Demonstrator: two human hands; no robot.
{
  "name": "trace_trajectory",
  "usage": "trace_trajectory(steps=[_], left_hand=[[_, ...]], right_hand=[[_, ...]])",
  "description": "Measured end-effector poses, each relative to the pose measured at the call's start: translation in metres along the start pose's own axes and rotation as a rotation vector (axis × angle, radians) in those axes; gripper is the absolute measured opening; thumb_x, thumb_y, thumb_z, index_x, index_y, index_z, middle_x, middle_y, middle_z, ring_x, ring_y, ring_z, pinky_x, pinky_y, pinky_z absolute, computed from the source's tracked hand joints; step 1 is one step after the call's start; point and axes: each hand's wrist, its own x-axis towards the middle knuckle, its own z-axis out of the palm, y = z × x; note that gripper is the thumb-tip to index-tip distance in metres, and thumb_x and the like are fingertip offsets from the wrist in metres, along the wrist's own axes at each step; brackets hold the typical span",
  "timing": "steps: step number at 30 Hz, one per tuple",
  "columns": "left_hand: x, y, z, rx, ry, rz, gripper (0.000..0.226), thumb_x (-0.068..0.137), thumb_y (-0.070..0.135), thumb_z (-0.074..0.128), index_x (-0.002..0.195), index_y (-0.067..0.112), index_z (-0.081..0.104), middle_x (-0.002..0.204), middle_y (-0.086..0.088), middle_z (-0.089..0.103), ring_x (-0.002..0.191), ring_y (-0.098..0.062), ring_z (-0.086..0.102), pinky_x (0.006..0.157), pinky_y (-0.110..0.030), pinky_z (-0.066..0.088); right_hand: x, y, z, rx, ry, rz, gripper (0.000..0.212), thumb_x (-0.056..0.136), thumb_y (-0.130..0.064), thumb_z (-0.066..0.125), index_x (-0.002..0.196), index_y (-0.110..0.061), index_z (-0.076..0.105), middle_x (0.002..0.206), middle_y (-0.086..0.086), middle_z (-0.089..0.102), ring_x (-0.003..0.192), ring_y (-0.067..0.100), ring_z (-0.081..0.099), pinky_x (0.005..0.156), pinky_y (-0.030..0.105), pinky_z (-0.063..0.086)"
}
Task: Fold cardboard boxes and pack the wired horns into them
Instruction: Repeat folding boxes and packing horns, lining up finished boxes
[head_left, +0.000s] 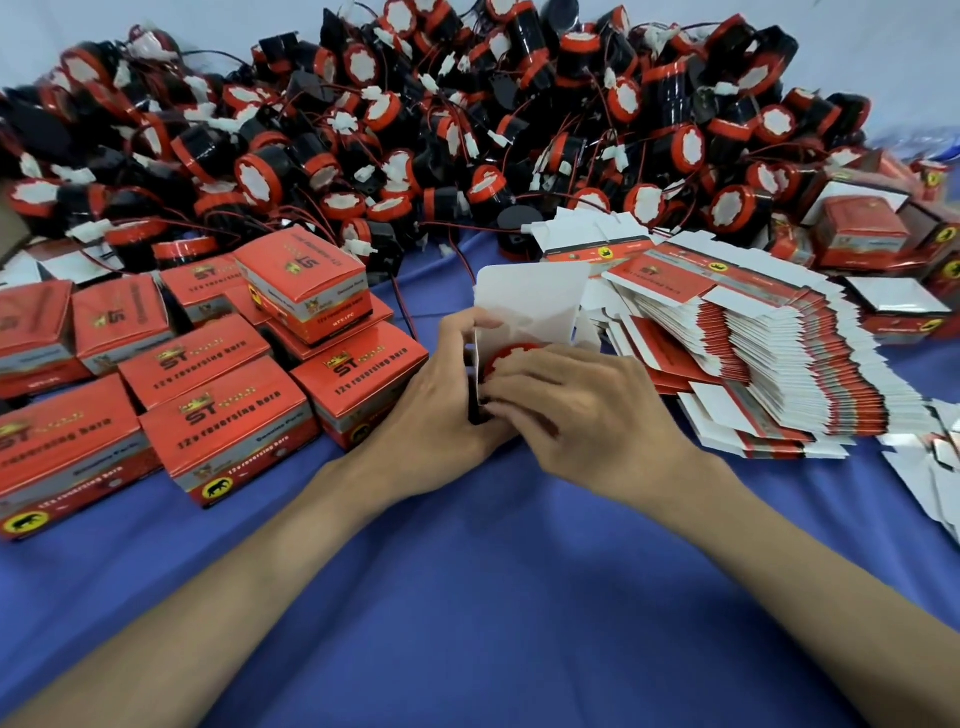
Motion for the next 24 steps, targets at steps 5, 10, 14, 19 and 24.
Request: trace_trajectory(steps=[5,10,14,19,24], left_hand=[[0.001,0.000,0.000,0.009,0.017,0.002,0.073,0.078,0.006,0.077,0.120,0.037,0.026,0.118,0.014,0.054,0.109,-0.005,0.057,0.089,-0.020,0.046],[-0.001,0.001,-0.001,-0.002,0.007,0.025,0.070,0.075,0.008,0.070,0.123,0.030,0.024,0.119,0.010,0.056,0.110,-0.008,0.058,0.093,-0.027,0.048],[0.000,0.003,0.000,-0.013,0.005,0.027,0.063,0.073,0.014,0.064,0.118,0.037,0.026,0.106,0.023,0.051,0.090,0.003,0.059,0.081,-0.018,0.045],[0.000,-0.001,0.000,-0.004,0.016,0.016,0.069,0.077,0.008,0.073,0.118,0.040,0.026,0.111,0.021,0.054,0.102,0.002,0.058,0.087,-0.016,0.045],[0.000,0.000,0.000,0.052,0.026,-0.002,0.070,0.077,0.021,0.077,0.116,0.046,0.024,0.105,0.010,0.058,0.094,-0.003,0.058,0.081,-0.027,0.049]], right_hand=[[-0.004,0.003,0.009,0.112,0.088,0.068,0.009,0.082,-0.009,0.071,0.074,-0.008,0.072,0.080,0.002,0.072,0.073,0.024,0.069,0.058,0.037,0.054],[-0.003,-0.003,0.015,0.248,0.087,0.199,0.011,0.079,-0.005,0.069,0.068,-0.003,0.067,0.079,0.003,0.071,0.077,0.027,0.068,0.068,0.039,0.053],[0.000,-0.007,0.014,0.257,0.049,0.275,0.014,0.078,-0.008,0.067,0.066,-0.002,0.065,0.082,0.003,0.070,0.079,0.026,0.066,0.068,0.040,0.052],[-0.001,0.002,0.006,0.295,-0.052,0.190,0.010,0.081,-0.009,0.066,0.076,-0.004,0.072,0.089,0.002,0.073,0.088,0.023,0.068,0.075,0.040,0.054],[0.004,0.008,0.002,0.295,-0.015,0.132,0.004,0.079,0.000,0.070,0.080,-0.002,0.073,0.083,0.004,0.072,0.079,0.022,0.068,0.070,0.038,0.054]])
